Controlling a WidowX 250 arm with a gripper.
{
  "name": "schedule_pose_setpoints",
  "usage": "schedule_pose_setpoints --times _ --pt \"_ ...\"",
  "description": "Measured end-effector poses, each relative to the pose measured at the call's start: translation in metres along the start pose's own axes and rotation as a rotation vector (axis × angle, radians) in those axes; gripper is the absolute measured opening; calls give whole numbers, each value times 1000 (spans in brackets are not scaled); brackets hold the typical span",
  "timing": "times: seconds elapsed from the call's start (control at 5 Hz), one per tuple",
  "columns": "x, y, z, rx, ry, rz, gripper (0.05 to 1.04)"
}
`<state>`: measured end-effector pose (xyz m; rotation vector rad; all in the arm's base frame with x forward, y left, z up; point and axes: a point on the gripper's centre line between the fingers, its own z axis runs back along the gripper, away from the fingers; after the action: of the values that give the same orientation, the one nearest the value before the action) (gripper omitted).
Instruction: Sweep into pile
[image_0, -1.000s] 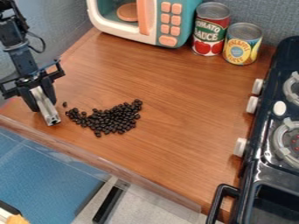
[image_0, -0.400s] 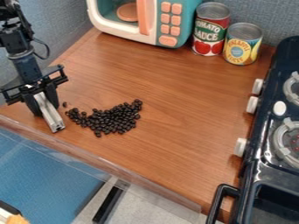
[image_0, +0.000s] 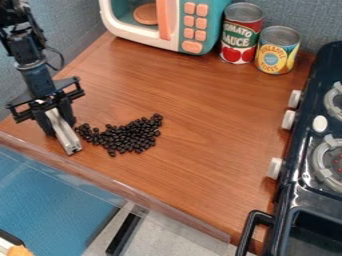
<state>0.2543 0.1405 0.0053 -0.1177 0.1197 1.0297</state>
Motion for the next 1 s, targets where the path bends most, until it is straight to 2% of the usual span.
schedule_pose_setpoints --times 1.0 --pt "-24 -25 -6 -22 8 -42 381"
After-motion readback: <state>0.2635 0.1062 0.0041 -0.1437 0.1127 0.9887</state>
